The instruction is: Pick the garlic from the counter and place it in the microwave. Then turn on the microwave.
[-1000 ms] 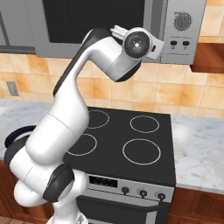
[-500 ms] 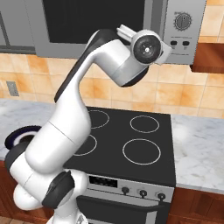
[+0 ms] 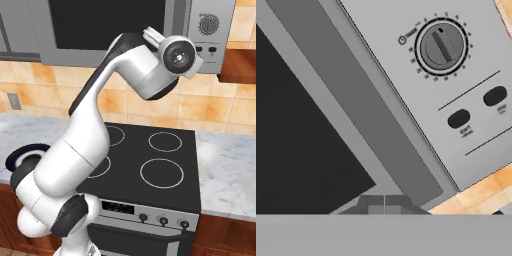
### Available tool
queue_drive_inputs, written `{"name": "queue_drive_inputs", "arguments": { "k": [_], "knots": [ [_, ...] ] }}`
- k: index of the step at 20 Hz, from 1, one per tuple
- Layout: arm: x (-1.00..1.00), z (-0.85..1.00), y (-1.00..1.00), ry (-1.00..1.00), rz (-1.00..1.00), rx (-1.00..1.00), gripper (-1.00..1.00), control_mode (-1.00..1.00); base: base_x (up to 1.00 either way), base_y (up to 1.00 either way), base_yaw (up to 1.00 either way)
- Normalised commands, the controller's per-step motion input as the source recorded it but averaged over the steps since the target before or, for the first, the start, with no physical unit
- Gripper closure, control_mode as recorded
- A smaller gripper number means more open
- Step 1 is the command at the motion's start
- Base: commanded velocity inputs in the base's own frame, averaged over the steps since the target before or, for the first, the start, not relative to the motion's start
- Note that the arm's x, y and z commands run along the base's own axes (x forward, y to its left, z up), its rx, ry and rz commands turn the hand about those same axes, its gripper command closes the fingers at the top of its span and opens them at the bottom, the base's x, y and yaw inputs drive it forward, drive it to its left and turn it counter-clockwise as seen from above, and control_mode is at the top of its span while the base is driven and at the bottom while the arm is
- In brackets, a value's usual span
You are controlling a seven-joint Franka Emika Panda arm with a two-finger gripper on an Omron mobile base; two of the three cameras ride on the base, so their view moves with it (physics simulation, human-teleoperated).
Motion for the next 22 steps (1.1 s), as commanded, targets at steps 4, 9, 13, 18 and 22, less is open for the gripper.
{"name": "queue_drive_inputs", "arguments": {
  "k": [4, 9, 13, 18, 22],
  "knots": [
    [0.0, 0.0, -0.17, 0.01, 0.0, 0.11, 1.0, -1.0, 0.0, 0.0, 0.0],
    [0.0, 0.0, -0.14, 0.0, 0.0, 0.13, 1.0, -1.0, 0.0, 0.0, 0.0],
    [0.0, -0.03, -0.12, 0.0, 0.0, 0.15, 1.0, -1.0, 0.0, 0.0, 0.0],
    [0.0, -0.01, -0.15, 0.0, 0.0, 0.14, 1.0, -1.0, 0.0, 0.0, 0.0],
    [0.03, -0.01, -0.13, 0.0, 0.0, 0.11, 1.0, -1.0, 0.0, 0.0, 0.0]
  ]
}}
